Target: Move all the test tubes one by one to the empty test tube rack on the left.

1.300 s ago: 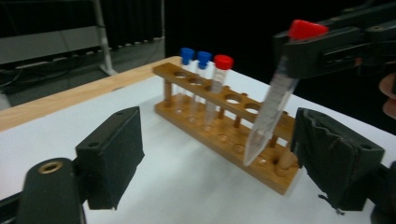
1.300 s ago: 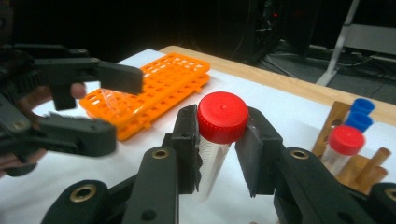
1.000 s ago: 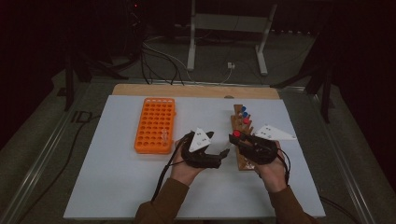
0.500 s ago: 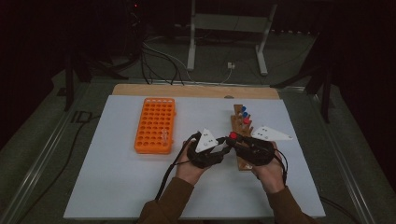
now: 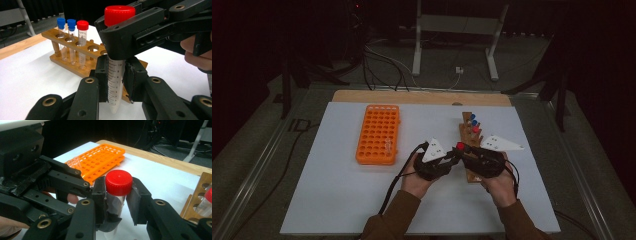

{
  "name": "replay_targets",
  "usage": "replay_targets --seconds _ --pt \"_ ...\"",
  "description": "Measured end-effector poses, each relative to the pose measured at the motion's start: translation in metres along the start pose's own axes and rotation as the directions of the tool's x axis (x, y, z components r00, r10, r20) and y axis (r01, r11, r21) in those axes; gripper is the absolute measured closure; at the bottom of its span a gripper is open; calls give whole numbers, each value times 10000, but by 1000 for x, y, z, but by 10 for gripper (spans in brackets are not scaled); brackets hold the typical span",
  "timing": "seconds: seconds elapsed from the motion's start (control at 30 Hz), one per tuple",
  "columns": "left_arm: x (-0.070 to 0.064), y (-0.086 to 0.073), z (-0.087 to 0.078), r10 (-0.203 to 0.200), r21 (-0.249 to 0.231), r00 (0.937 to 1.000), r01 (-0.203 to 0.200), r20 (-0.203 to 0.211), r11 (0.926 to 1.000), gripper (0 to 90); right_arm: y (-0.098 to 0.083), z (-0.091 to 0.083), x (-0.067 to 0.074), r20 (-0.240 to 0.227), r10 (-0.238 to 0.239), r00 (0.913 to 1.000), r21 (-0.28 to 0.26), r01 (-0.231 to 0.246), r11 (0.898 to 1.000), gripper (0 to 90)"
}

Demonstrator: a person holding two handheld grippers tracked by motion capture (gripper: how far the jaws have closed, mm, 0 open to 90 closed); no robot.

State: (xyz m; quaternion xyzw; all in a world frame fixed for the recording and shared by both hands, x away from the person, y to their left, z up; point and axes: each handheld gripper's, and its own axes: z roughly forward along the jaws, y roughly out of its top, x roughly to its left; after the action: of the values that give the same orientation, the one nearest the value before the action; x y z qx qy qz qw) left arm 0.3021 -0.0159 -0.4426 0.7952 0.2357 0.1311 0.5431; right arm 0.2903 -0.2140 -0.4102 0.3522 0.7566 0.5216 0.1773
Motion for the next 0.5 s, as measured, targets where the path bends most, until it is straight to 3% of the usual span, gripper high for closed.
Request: replay_targets --seconds 0.27,0.4,0.5 --pt "6 -1 -5 -133 0 9994 133 -323 9999 756 3 -6 -4 10 179 9998 -445 -178 9988 450" --pt "10 -2 -9 -232 -83 9985 228 -494 9997 755 4 -9 -6 181 331 9993 -592 -320 9977 339" --pt "14 -4 -14 -297 -118 9977 291 -617 9995 756 5 -11 -6 407 201 9990 -664 -173 9976 262"
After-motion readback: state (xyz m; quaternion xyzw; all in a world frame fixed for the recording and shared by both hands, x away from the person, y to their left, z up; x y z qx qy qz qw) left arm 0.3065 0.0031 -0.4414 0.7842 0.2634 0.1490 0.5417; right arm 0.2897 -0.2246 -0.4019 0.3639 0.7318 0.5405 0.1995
